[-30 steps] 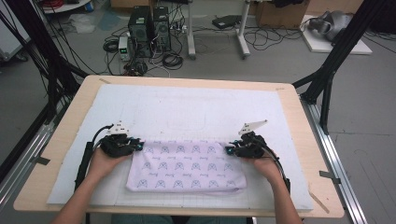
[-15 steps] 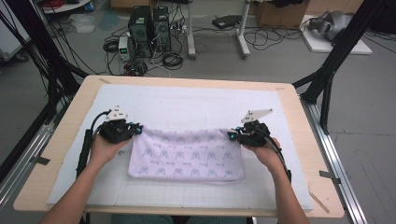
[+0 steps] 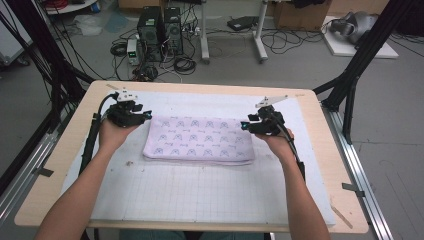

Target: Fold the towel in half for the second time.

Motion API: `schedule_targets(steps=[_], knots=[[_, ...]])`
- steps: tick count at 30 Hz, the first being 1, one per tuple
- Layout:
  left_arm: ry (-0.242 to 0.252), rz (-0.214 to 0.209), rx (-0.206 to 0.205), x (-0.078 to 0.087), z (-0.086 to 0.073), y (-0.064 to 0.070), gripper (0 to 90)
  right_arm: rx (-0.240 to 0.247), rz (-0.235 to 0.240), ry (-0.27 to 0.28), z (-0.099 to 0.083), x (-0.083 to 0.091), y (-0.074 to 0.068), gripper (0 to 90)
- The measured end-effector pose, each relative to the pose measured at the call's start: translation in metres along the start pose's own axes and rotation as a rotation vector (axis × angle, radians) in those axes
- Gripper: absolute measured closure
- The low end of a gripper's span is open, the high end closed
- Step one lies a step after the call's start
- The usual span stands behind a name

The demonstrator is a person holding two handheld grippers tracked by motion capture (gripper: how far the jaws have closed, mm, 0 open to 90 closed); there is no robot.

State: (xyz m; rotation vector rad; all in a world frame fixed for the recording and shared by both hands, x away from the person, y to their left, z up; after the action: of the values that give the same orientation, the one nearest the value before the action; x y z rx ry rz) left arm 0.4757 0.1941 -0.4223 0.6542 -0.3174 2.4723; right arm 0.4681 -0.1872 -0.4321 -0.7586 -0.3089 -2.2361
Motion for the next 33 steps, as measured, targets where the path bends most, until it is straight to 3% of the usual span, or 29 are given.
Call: schedule_targets(steps=[4, 7, 9, 10, 12, 14, 17, 18, 20, 23, 33], knots=[[-0.022, -0.064, -0.010, 0.007, -0.025, 0.020, 56.2, -0.024, 0.038, -0.025, -0.020, 0.000, -0.009, 54.3], [-0.012, -0.122, -0.013, 0.012, -0.040, 0.037, 64.4, -0.014, 0.065, -0.039, -0.031, 0.000, -0.020, 57.2], [-0.015, -0.158, -0.033, 0.014, -0.049, 0.047, 77.1, -0.010, 0.085, -0.039, -0.037, 0.001, -0.027, 60.4], [-0.056, -0.180, -0.068, 0.015, -0.057, 0.054, 82.1, -0.005, 0.092, -0.039, -0.040, 0.001, -0.030, 64.1], [-0.046, -0.188, -0.078, 0.016, -0.061, 0.058, 84.9, -0.001, 0.119, -0.042, -0.050, 0.001, -0.036, 68.0], [-0.059, -0.192, -0.081, 0.019, -0.067, 0.059, 84.8, 0.000, 0.133, -0.050, -0.058, 0.001, -0.041, 70.3], [-0.100, -0.184, -0.084, 0.019, -0.082, 0.056, 83.6, 0.007, 0.143, -0.116, -0.071, -0.002, -0.046, 70.5], [-0.101, -0.187, -0.077, 0.020, -0.085, 0.056, 83.0, 0.021, 0.136, -0.089, -0.072, -0.002, -0.046, 71.5], [-0.084, -0.190, -0.047, 0.022, -0.088, 0.054, 82.1, -0.002, 0.139, -0.079, -0.076, -0.001, -0.047, 71.6], [-0.083, -0.186, -0.049, 0.022, -0.087, 0.054, 80.0, -0.028, 0.149, -0.058, -0.077, 0.000, -0.046, 70.2], [-0.017, -0.200, 0.021, 0.034, -0.076, 0.052, 57.0, -0.023, 0.118, 0.035, -0.060, 0.009, -0.052, 52.6]])
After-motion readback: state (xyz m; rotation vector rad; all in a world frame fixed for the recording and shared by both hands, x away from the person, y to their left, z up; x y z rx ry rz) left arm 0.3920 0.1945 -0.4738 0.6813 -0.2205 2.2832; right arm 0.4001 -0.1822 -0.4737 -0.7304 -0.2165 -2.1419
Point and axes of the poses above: each handheld gripper's, and its own axes: x roughly backward along the jaws, z roughly out of its top, y roughly to its right, the point moved 8 cm from there along -x, roughly forward along the jaws, and after that the axes turned 3 degrees about y, right-handed, at the moved point
